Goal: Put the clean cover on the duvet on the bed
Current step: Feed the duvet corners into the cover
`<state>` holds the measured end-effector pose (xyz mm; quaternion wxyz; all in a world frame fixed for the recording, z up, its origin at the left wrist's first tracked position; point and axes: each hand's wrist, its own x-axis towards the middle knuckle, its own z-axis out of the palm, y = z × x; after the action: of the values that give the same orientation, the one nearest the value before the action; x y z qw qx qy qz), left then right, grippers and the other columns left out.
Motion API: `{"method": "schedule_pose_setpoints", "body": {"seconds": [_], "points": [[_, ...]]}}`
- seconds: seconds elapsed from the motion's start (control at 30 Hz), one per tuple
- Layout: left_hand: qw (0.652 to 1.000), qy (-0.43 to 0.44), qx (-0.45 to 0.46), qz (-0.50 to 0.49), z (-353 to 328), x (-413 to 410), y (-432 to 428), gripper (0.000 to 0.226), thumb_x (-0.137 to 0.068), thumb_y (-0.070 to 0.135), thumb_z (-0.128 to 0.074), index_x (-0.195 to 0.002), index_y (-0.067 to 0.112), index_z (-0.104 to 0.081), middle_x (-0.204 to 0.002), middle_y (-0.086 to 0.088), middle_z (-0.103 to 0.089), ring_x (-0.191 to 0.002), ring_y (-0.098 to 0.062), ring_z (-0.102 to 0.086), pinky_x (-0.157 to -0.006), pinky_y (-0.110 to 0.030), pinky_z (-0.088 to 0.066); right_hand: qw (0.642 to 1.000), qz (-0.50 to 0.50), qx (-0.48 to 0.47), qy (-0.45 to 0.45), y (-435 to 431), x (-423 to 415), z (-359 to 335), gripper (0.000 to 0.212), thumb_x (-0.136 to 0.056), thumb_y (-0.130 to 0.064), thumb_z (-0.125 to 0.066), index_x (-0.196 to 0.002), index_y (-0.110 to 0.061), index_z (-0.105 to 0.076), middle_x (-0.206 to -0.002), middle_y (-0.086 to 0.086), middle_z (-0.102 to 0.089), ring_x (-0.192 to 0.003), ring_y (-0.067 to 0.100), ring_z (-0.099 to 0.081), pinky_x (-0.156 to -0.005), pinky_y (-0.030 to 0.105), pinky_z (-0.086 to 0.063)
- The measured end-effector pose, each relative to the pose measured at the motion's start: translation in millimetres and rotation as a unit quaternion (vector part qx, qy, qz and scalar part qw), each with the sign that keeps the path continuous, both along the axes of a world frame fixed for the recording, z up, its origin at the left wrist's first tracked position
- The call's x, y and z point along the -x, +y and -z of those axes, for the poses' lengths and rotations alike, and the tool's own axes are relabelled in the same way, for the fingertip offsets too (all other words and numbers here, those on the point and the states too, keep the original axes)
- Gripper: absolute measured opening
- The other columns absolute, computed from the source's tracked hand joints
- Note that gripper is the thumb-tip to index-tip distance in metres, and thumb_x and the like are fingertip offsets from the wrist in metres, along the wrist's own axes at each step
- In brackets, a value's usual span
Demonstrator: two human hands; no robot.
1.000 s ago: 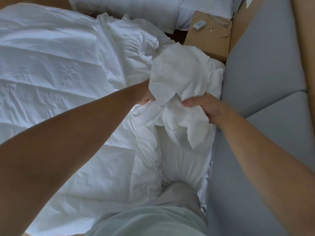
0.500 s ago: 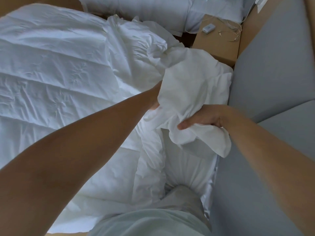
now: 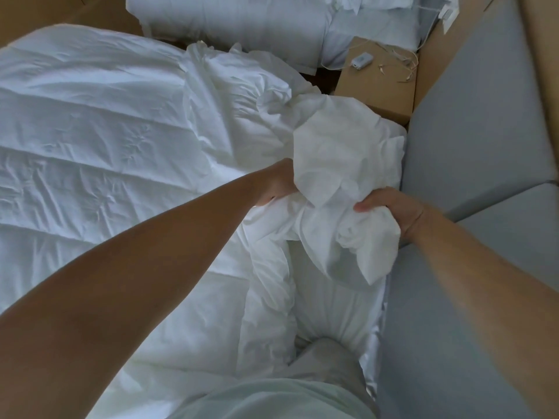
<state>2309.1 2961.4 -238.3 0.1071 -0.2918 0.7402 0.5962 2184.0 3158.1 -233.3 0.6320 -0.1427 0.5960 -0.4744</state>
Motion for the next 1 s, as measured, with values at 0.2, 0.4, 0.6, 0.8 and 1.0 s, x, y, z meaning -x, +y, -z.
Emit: {"method": "schedule_pose_setpoints", "body": {"seconds": [0.2, 0.4, 0.6, 0.8, 1.0], "points": [[0.996, 0.06, -0.059, -0.006, -7, -7, -1, 0.035, -0.088, 0.02, -0.069, -0.121, 0.016, -0.059, -0.108, -0.002, -0.066, -0.104, -0.027, -0.063, -0.089, -0.04, -0.055, 0.998, 0.045, 0.003, 0.042, -5, 1, -5, 0.022, -0.058, -0.001, -0.068, -0.076, -0.008, -0.077, -0.075, 0.006, -0.073, -0.069, 0.02, -0.07, -0.06, 0.024, -0.059], [0.984, 0.128, -0.106, -0.069, 0, -15, -5, 0.008, -0.098, 0.013, -0.058, -0.092, 0.018, -0.058, -0.066, 0.013, -0.068, -0.06, 0.001, -0.064, -0.056, -0.016, -0.051, 0.948, -0.242, -0.154, 0.141, -22, -1, -23, 0.063, -0.057, -0.034, -0.094, -0.112, -0.032, -0.063, -0.094, -0.011, -0.077, -0.083, 0.01, -0.075, -0.061, 0.024, -0.059], [0.99, 0.085, -0.106, -0.038, 1, -20, -18, 0.026, -0.106, 0.005, -0.043, -0.088, 0.016, -0.058, -0.059, 0.015, -0.068, -0.053, 0.004, -0.063, -0.053, -0.014, -0.05, 0.983, -0.14, -0.086, 0.082, -18, 6, -14, 0.06, -0.059, -0.01, -0.095, -0.114, -0.017, -0.072, -0.112, 0.006, -0.076, -0.102, 0.023, -0.073, -0.078, 0.034, -0.061], [0.995, 0.033, -0.097, 0.013, -2, -20, -17, 0.012, -0.098, 0.011, -0.061, -0.102, 0.022, -0.063, -0.091, 0.003, -0.072, -0.085, -0.015, -0.067, -0.074, -0.027, -0.058, 0.998, -0.021, 0.05, 0.008, -10, 2, -10, 0.024, -0.077, -0.01, -0.073, -0.095, -0.023, -0.083, -0.102, 0.009, -0.077, -0.091, 0.027, -0.075, -0.07, 0.037, -0.061], [0.966, -0.033, -0.219, 0.135, -9, -21, -13, 0.026, -0.078, 0.02, -0.08, -0.104, 0.024, -0.077, -0.104, 0.004, -0.078, -0.096, -0.015, -0.074, -0.081, -0.029, -0.06, 0.986, 0.06, 0.153, -0.002, -17, 12, -8, 0.029, -0.061, -0.023, -0.087, -0.09, -0.022, -0.084, -0.097, 0.003, -0.078, -0.089, 0.02, -0.075, -0.074, 0.031, -0.06]]}}
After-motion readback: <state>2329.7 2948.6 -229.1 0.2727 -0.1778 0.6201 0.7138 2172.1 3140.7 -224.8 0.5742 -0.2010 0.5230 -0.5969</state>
